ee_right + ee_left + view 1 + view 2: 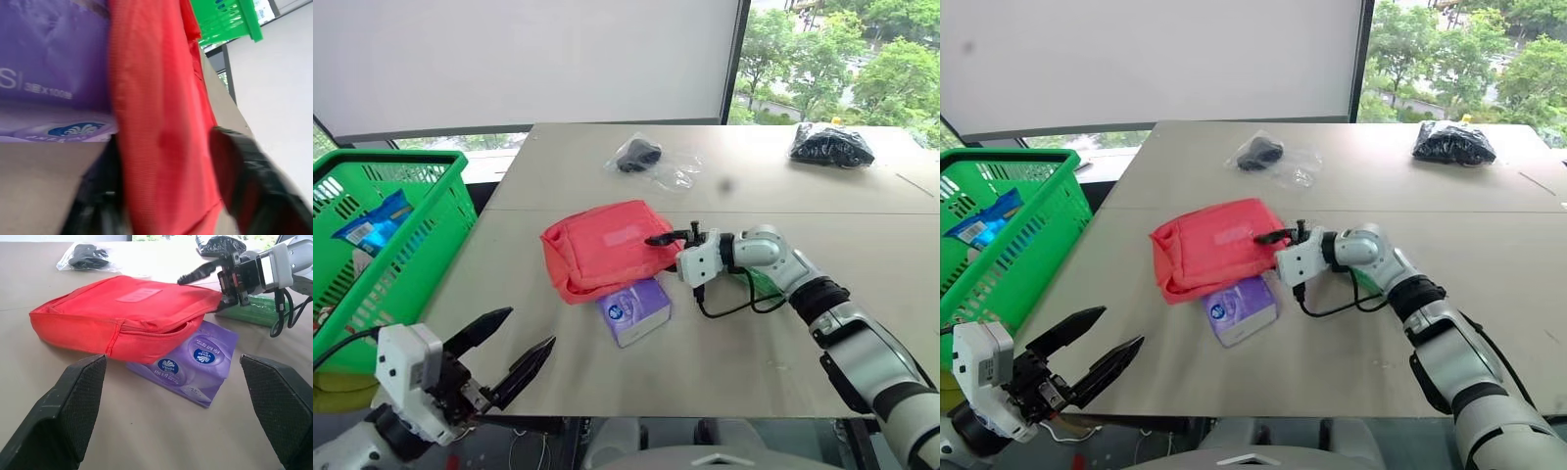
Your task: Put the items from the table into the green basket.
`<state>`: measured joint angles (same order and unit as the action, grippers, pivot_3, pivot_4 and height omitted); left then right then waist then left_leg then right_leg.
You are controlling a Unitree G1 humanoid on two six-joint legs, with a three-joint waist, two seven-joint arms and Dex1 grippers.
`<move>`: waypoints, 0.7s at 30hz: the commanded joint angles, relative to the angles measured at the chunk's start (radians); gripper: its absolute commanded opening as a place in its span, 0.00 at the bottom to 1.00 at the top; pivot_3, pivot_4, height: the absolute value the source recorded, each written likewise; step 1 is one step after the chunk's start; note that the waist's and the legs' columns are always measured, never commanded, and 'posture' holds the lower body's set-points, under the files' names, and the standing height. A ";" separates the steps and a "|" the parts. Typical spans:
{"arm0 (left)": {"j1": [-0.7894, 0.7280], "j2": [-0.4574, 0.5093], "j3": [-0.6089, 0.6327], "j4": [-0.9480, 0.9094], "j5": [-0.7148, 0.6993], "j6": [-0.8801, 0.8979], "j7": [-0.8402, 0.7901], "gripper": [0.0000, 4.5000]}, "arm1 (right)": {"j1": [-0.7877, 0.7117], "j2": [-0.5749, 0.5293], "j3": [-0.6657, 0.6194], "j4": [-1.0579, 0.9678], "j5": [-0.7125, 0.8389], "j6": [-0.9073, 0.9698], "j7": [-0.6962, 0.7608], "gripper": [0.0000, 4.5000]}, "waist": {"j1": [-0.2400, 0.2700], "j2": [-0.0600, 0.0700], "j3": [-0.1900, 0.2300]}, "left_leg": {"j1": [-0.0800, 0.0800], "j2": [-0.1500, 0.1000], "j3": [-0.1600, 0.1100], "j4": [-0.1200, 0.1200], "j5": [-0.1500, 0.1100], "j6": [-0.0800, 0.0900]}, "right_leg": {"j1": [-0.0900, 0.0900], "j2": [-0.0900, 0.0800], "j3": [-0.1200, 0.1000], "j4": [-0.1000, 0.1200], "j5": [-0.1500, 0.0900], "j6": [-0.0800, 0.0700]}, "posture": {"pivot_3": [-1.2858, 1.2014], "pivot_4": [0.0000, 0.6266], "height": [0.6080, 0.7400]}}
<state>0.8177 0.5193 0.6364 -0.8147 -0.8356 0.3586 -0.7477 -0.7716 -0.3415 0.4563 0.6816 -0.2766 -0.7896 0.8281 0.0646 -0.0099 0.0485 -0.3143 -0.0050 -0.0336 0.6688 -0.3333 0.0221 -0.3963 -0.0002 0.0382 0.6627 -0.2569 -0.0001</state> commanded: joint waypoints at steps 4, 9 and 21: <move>-0.013 0.015 0.006 -0.005 0.001 -0.003 -0.001 1.00 | -0.021 -0.009 -0.022 -0.030 0.011 0.001 -0.017 0.01 | 0.000 0.000 0.000 | 0.000 0.000 0.000 0.000 0.000 0.000 | 0.000 0.000 0.000 0.000 0.000 0.000 | 0.59 0.00 1.00; -0.050 0.019 0.005 -0.006 -0.009 0.002 0.018 1.00 | -0.094 -0.012 -0.080 0.008 -0.029 0.029 -0.159 0.01 | -0.001 0.000 0.000 | 0.000 0.000 0.000 0.000 0.000 0.000 | 0.000 0.000 0.000 0.000 0.000 0.000 | 0.59 0.00 1.00; -0.362 0.156 -0.109 -0.045 -0.100 0.120 0.173 1.00 | -0.368 -0.205 -0.176 0.269 -0.205 0.183 -0.587 0.01 | 0.004 -0.001 -0.001 | -0.009 -0.002 -0.001 0.000 0.003 -0.005 | -0.009 -0.001 0.000 0.001 0.002 0.002 | 0.57 0.00 1.00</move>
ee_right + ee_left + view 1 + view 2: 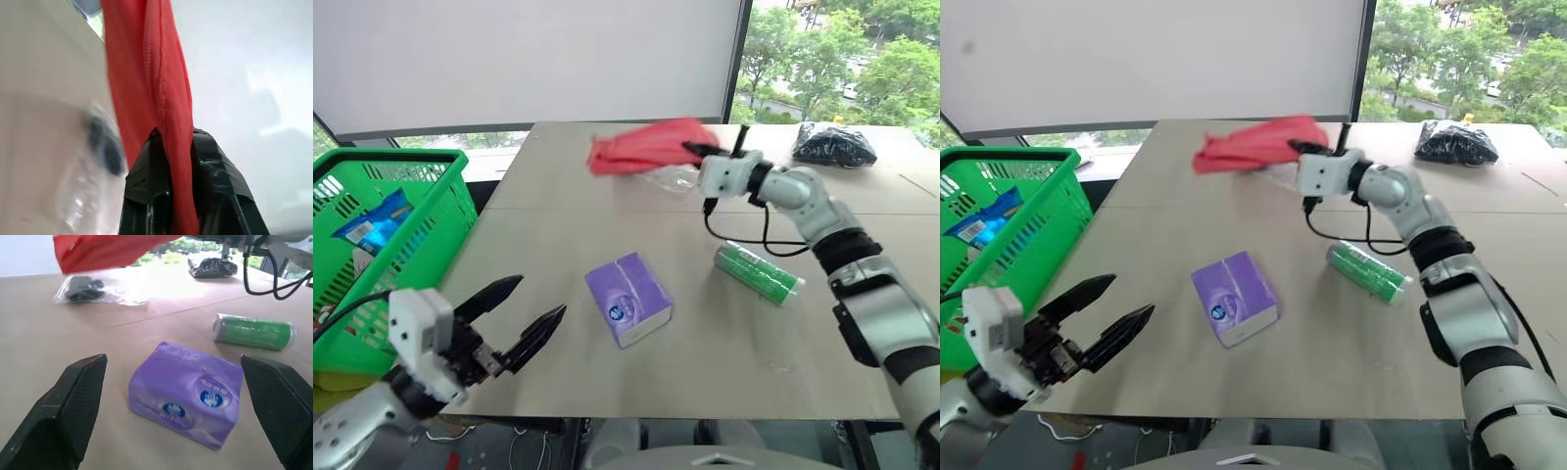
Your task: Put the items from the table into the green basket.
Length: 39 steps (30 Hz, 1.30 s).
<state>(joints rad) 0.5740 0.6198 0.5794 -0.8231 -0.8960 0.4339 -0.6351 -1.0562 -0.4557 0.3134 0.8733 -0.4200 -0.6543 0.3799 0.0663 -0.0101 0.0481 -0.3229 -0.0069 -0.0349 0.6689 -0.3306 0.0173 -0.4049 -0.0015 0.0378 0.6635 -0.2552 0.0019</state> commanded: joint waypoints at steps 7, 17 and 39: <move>-0.325 0.087 -0.189 0.011 -0.039 0.107 0.109 1.00 | -0.127 -0.196 0.025 0.197 -0.198 0.172 -0.296 0.28 | -0.029 0.000 -0.001 | -0.009 -0.001 0.001 -0.001 0.000 0.000 | -0.010 0.000 0.002 -0.001 0.001 0.000 | 0.56 0.00 1.00; -0.328 0.105 -0.217 0.048 0.053 0.158 0.147 1.00 | 0.145 -0.231 -0.071 -0.110 0.123 0.469 0.433 0.99 | -0.056 0.002 -0.001 | -0.009 0.001 0.002 0.000 0.000 0.000 | -0.009 0.000 0.002 0.001 0.001 0.001 | 0.55 0.00 1.00; -0.529 -0.066 -0.475 0.524 0.235 0.232 0.041 1.00 | 0.708 -0.379 -0.320 -1.337 1.030 1.458 0.780 0.99 | -0.030 0.007 -0.010 | -0.007 -0.001 -0.006 0.004 -0.002 0.004 | -0.004 -0.003 -0.007 0.001 0.002 0.002 | 0.52 0.00 1.00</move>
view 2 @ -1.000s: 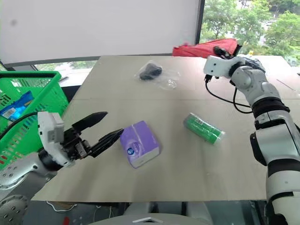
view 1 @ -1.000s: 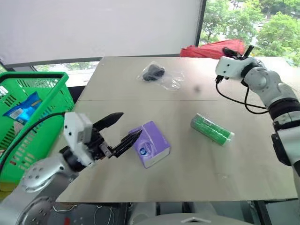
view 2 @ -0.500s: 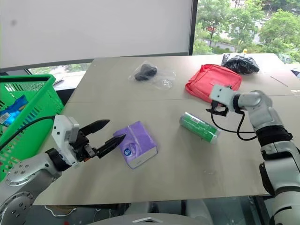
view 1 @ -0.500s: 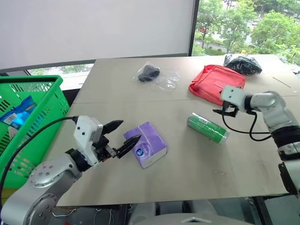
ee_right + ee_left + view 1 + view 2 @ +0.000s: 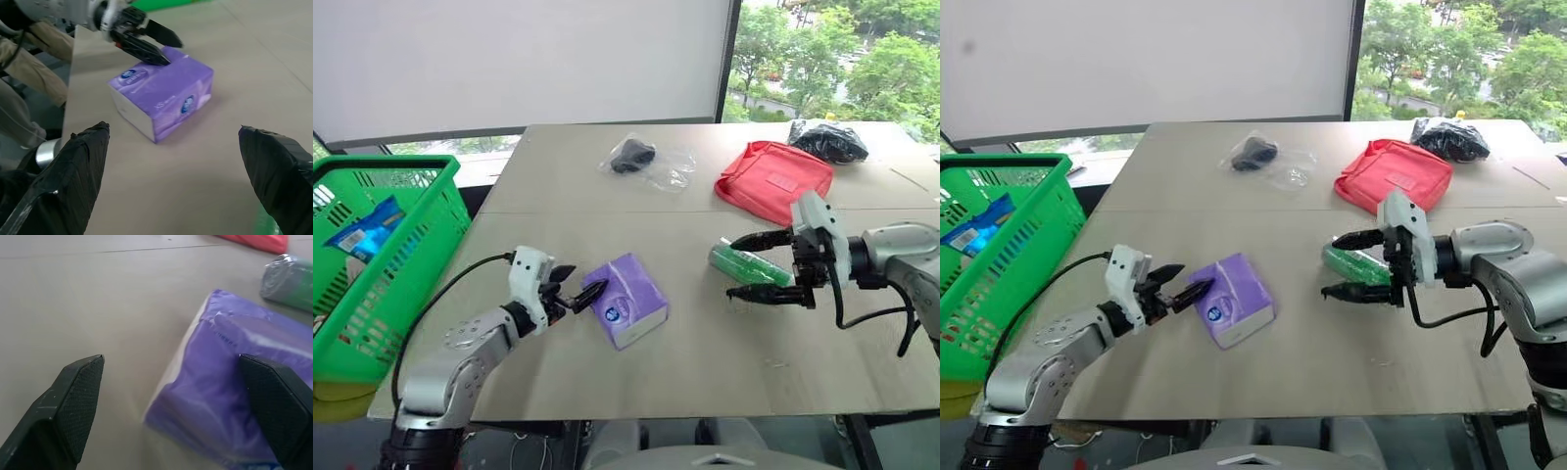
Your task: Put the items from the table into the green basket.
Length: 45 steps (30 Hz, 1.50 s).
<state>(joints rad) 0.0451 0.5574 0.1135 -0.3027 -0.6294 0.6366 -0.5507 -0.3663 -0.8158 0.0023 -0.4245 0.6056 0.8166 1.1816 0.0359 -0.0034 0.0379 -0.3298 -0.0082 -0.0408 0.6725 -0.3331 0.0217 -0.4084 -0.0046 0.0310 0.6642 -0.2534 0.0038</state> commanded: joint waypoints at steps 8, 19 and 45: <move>0.046 0.029 -0.043 0.019 -0.005 0.086 -0.100 0.52 | 0.070 -0.029 -0.005 -0.018 -0.055 -0.108 -0.057 1.00 | -0.008 0.001 -0.004 | 0.000 0.000 0.000 0.000 0.000 0.000 | 0.000 0.000 0.001 0.000 0.000 0.000 | 0.51 0.00 1.00; -0.015 -0.060 0.139 -0.058 -0.050 0.000 0.034 0.11 | -0.002 0.042 0.003 0.023 -0.001 -0.106 -0.072 1.00 | -0.018 -0.001 -0.010 | 0.001 0.000 0.000 0.000 0.000 0.000 | 0.001 0.000 0.000 0.000 0.000 0.000 | 0.53 0.00 1.00; -0.240 0.216 0.809 0.440 0.180 -0.266 0.401 0.68 | -0.270 0.410 -0.025 0.142 0.161 -0.114 -0.283 1.00 | 0.055 -0.020 -0.019 | -0.014 -0.007 -0.022 -0.002 0.007 -0.012 | -0.009 -0.007 -0.018 0.000 0.002 -0.003 | 0.57 0.00 1.00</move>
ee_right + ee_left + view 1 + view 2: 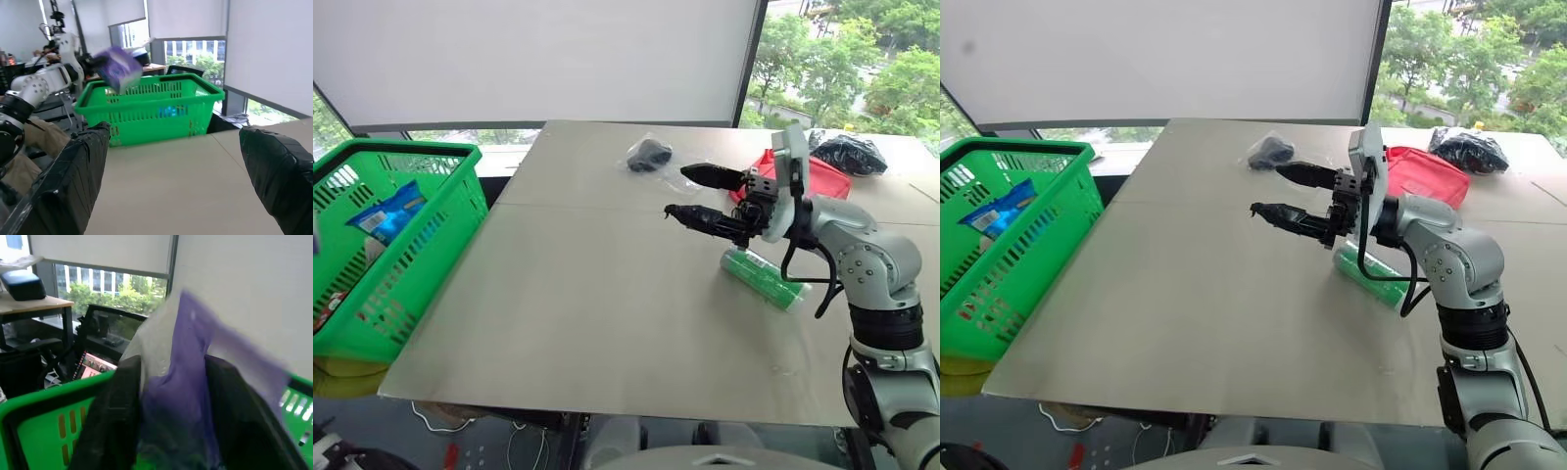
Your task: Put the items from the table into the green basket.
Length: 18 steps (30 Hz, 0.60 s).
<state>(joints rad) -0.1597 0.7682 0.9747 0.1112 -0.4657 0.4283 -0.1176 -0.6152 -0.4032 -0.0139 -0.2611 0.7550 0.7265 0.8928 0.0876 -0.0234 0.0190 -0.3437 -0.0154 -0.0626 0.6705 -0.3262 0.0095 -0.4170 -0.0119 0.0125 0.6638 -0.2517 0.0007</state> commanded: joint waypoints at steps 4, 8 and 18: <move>-0.060 0.007 -0.068 0.075 0.020 -0.087 -0.030 0.99 | -0.012 -0.032 -0.021 -0.026 -0.007 -0.027 -0.007 1.00 | -0.002 -0.002 -0.002 | 0.000 0.000 0.000 0.000 0.000 0.000 | -0.001 0.000 0.000 0.001 0.000 0.000 | 0.56 0.00 1.00; -0.047 -0.039 -0.125 -0.063 -0.076 -0.078 -0.148 0.99 | 0.061 -0.181 0.029 -0.002 -0.159 -0.076 0.023 1.00 | -0.015 -0.005 -0.004 | -0.002 0.000 0.000 0.000 0.000 0.000 | -0.003 0.000 0.001 0.000 0.000 0.000 | 0.55 0.00 1.00; 0.351 0.057 -0.459 -0.688 -0.380 0.194 -0.659 0.99 | 0.189 -0.423 0.226 0.086 -0.469 0.025 -0.048 1.00 | -0.063 0.001 -0.002 | -0.001 0.003 0.008 -0.001 -0.001 0.003 | -0.004 0.000 0.003 0.000 0.000 -0.001 | 0.55 0.00 1.00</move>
<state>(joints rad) 0.1881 0.7934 0.5144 -0.5090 -0.8184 0.6071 -0.7308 -0.4038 -0.8153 0.1962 -0.1731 0.3283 0.7423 0.8672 0.0251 -0.0227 0.0169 -0.3444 -0.0126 -0.0551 0.6695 -0.3277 0.0123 -0.4213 -0.0121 0.0156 0.6653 -0.2519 -0.0004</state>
